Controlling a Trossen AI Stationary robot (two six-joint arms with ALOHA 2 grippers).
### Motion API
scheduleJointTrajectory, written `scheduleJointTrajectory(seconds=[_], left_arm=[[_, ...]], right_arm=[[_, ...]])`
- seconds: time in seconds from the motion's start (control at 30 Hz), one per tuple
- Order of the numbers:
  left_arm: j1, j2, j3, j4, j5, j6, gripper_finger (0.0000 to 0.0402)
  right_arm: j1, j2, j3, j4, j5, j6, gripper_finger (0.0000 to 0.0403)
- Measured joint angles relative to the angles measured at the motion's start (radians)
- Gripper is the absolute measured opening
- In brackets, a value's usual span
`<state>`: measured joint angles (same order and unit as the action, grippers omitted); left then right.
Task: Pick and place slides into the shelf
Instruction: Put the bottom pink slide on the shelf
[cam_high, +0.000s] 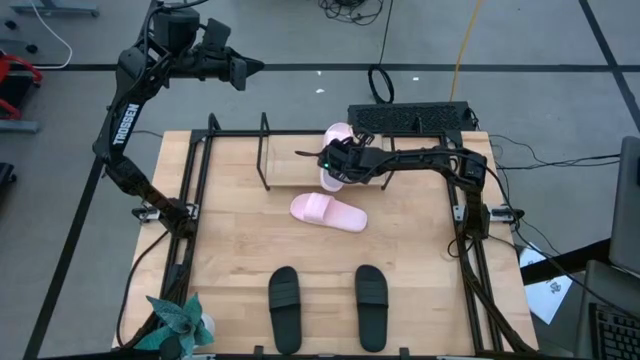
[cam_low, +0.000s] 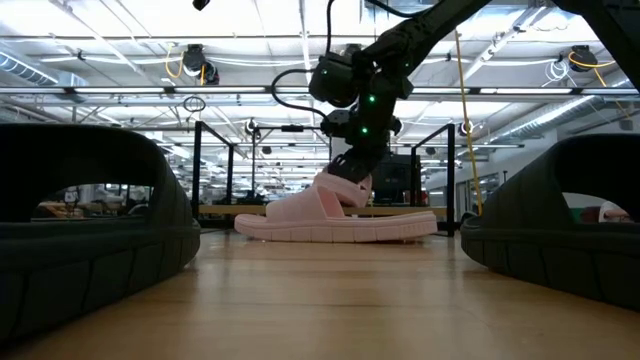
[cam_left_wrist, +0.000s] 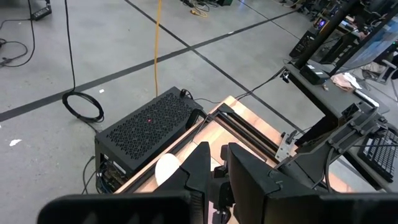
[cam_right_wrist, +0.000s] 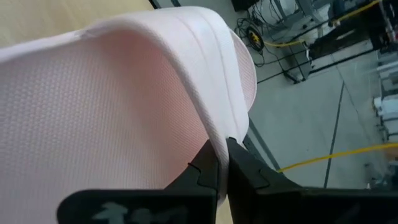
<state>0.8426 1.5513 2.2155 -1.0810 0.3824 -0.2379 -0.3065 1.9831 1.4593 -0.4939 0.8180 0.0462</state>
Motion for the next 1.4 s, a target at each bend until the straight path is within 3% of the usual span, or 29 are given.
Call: scheduleJointTrajectory(seconds=[0.37, 1.4], left_arm=[[0.000, 0.000, 0.000, 0.000, 0.000, 0.003, 0.0051], [0.000, 0.000, 0.000, 0.000, 0.000, 0.027, 0.0051]], right_arm=[[0.000, 0.002, 0.033, 0.011, 0.008, -0.164, 0.0001], [-0.028, 0.002, 0.035, -0.005, 0.045, -0.190, 0.0000]])
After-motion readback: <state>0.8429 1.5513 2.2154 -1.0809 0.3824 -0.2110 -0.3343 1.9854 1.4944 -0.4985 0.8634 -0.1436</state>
